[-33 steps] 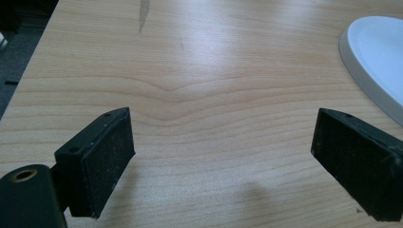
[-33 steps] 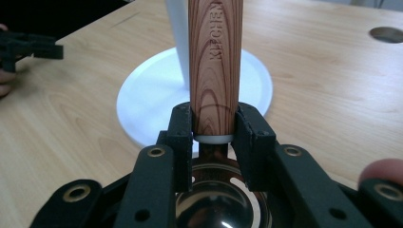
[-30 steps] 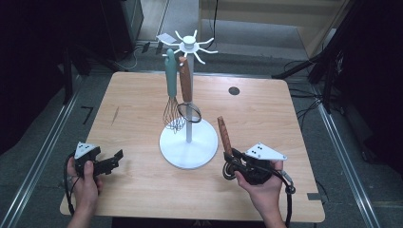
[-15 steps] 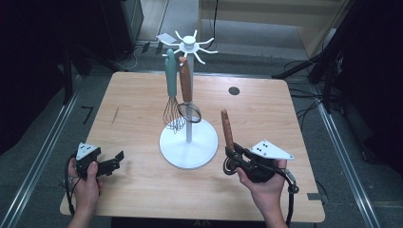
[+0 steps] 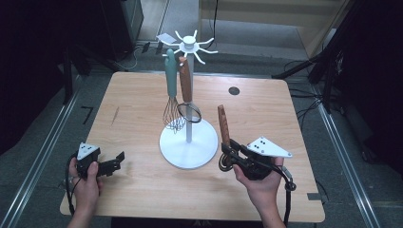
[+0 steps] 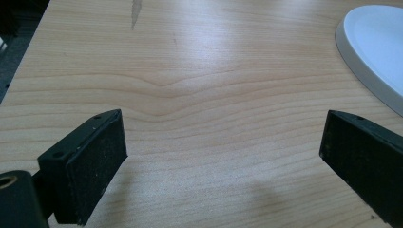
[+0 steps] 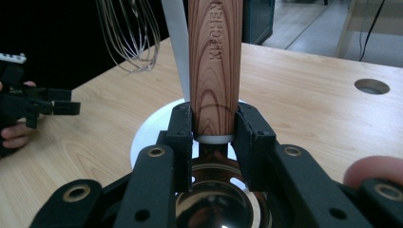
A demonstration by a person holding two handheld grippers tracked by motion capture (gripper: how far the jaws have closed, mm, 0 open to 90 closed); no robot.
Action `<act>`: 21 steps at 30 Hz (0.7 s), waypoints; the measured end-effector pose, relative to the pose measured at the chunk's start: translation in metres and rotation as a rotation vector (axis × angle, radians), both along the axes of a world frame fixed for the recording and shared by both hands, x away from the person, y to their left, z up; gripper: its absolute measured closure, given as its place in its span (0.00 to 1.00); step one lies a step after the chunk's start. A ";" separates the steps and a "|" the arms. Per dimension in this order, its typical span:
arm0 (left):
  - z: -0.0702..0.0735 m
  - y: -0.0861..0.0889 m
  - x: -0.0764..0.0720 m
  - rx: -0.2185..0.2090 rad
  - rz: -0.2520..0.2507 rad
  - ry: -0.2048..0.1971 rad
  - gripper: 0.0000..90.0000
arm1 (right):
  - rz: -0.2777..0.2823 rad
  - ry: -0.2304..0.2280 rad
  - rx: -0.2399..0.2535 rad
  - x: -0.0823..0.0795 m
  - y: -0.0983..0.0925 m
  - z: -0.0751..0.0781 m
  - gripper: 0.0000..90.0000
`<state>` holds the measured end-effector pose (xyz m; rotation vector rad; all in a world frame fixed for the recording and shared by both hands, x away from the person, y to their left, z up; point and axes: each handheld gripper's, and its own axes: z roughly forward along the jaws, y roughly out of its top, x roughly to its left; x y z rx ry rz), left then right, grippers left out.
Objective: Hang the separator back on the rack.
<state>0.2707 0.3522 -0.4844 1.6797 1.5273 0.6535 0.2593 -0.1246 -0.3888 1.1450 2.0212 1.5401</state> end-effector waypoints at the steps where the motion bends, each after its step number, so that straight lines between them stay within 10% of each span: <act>1: 0.000 0.000 0.000 0.000 0.001 0.000 0.02 | 0.004 -0.004 0.004 0.000 0.001 0.001 0.80; 21: 0.000 -0.002 -0.001 0.023 0.004 -0.005 0.00 | 0.007 -0.070 0.040 0.006 0.012 0.025 0.80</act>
